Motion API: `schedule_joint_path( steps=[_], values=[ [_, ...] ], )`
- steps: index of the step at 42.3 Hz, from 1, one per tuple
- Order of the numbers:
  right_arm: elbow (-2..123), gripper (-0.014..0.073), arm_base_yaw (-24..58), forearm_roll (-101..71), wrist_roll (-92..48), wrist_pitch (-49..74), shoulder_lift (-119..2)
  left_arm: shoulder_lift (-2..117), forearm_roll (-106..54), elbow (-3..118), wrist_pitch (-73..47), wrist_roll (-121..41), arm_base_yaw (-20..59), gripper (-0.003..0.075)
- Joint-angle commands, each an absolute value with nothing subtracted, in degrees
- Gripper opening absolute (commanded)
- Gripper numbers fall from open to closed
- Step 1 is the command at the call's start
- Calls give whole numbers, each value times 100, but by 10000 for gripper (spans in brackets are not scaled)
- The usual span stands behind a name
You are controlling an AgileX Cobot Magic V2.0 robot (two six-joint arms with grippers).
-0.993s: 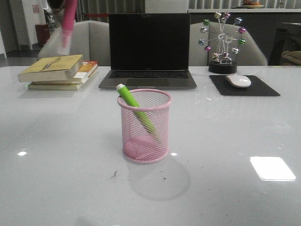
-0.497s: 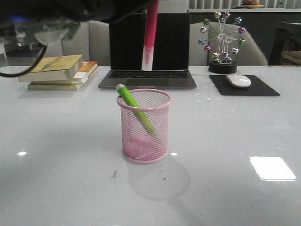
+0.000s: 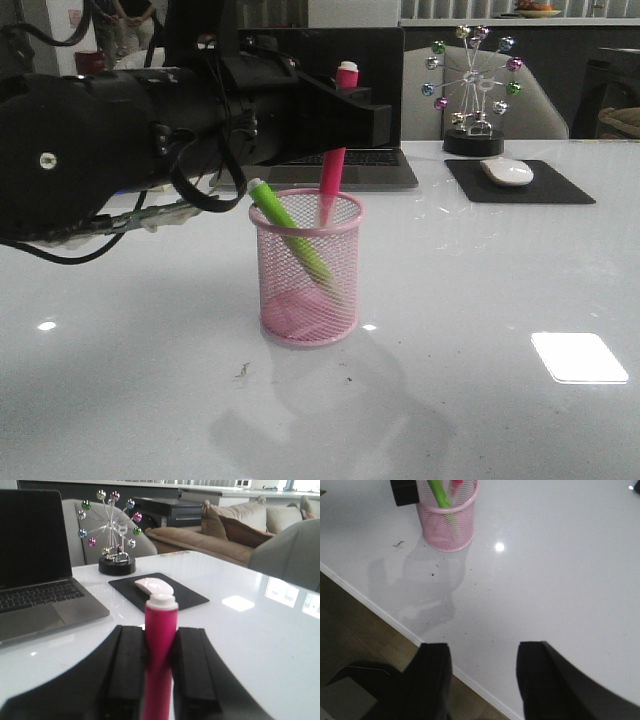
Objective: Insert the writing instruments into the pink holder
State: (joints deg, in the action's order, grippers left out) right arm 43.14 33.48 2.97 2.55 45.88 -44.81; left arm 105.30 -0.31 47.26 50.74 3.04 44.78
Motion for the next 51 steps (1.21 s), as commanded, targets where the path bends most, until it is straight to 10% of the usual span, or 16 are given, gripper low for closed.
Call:
schedule_joint_path(
  steps=[1,10,20,37,51],
  values=[
    [4462,428,3354,347,207,4282,-4438,10252,-33,4856,5196,329,4521,242],
    [4462,428,3354,347,207,4282,-4438,10252,-33,4856,5117,329,4521,417],
    [4462,428,3354,347,207,4282,-4438,9753,0,4869,4654,132,4521,438],
    [4462,428,3354,347,207,4282,-4438,7041,50,5448,-1592,-637,4507,438],
    [4462,428,3354,347,207,4282,-4438,5371,399,5576,-4034,-265,4507,438]
  ],
)
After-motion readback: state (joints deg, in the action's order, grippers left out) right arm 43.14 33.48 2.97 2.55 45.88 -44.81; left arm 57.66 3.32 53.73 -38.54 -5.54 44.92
